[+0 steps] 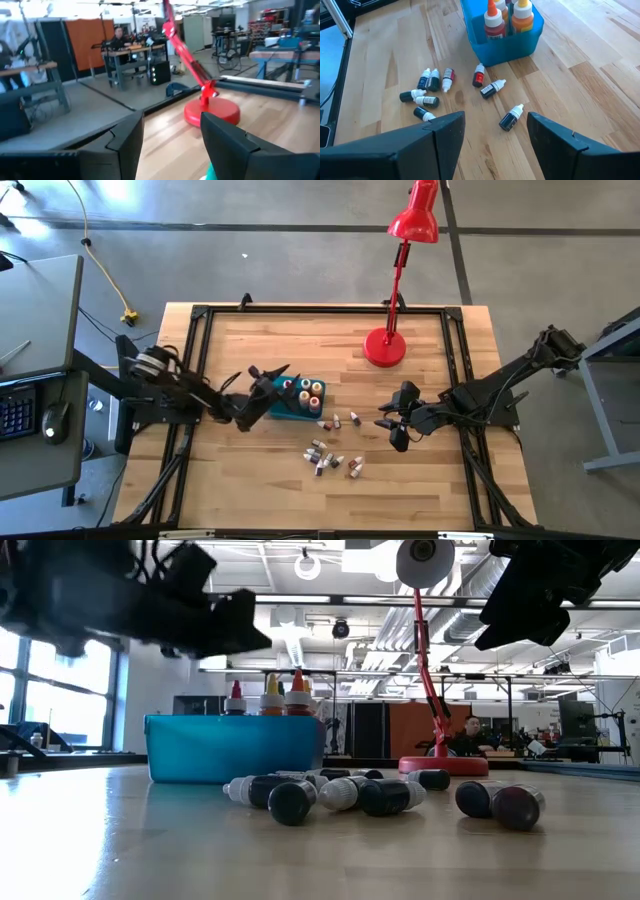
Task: Pick & Place food coloring
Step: Put the large red food coloring into the blue bin
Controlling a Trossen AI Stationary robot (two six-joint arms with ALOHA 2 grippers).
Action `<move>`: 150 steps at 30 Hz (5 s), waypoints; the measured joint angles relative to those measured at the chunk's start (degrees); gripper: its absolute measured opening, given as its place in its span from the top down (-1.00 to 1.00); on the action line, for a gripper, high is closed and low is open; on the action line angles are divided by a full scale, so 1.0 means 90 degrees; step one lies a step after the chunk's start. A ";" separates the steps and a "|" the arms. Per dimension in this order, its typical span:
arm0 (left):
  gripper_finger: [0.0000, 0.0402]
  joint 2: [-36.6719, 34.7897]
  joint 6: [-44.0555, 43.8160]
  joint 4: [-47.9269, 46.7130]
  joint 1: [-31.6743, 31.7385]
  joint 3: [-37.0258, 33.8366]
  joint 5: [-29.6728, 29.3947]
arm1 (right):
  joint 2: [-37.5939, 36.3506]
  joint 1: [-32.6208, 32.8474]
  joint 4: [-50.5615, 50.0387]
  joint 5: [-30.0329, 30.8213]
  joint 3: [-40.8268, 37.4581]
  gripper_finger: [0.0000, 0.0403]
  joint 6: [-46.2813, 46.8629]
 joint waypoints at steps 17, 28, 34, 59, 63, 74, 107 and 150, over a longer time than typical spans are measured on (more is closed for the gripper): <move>0.94 -0.1023 -0.2955 -0.4071 -0.1899 0.0006 -0.0663 | 0.0000 -0.0001 0.0049 0.0016 0.0000 -0.04 -0.0001; 0.99 -0.1035 -0.5524 -0.6588 -0.0531 0.0014 0.1113 | 0.0000 -0.0002 0.0049 0.0106 0.0000 -0.04 -0.0003; 1.00 -0.1063 -0.5475 -0.6739 0.0074 -0.0009 0.2014 | 0.0000 -0.0002 0.0056 0.0104 0.0000 -0.04 -0.0003; 1.00 -0.1065 -0.4479 -0.9621 0.0410 0.2057 0.2786 | 0.0040 -0.0003 0.0148 0.0520 0.0000 -0.04 -0.1006; 1.00 -0.1065 -0.4628 -1.1650 0.0410 0.3099 0.2508 | 0.0274 -0.0049 0.0267 0.0558 0.0000 -0.04 -0.1005; 1.00 -0.1065 -0.4178 -1.4991 0.0328 0.5854 0.2082 | 0.1000 -0.0680 0.1312 -0.0469 0.0000 -0.04 -0.1323; 1.00 -0.1069 -0.8272 -1.7307 -0.0952 0.4031 0.2064 | 0.4893 -0.1349 0.5265 -0.1110 0.1922 0.87 -0.3757; 1.00 -0.1065 -0.5192 -1.5108 0.0724 0.3978 0.2833 | 0.5442 -0.1921 0.3126 0.0107 0.2982 1.00 -0.2667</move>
